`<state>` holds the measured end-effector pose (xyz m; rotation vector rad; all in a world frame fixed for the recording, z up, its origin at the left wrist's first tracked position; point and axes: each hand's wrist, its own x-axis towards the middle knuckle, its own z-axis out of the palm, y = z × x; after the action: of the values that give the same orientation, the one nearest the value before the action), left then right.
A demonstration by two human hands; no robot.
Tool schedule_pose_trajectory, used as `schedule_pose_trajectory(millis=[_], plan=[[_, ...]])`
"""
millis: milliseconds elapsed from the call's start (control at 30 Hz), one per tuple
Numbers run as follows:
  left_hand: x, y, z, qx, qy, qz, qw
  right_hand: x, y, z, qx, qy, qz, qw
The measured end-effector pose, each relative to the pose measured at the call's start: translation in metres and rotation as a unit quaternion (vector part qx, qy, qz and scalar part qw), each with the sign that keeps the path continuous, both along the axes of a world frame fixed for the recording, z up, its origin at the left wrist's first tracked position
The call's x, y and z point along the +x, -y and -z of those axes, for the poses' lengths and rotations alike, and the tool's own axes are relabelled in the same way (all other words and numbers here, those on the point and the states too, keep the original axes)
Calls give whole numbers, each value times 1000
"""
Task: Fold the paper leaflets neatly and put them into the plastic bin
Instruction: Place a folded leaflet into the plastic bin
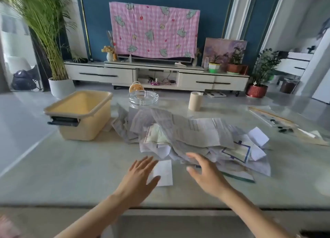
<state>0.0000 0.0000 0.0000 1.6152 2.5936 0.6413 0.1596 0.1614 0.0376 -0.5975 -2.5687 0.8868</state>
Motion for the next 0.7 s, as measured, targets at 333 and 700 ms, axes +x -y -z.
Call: schedule_pose_trajectory(millis=[333,700], plan=[[12,-8,15,-23,-73,-20,997,-15,25,13,66,39,-77,994],[3,1,-9,178,27,-57,982,-34,7,12,-14,-74,-146,986]])
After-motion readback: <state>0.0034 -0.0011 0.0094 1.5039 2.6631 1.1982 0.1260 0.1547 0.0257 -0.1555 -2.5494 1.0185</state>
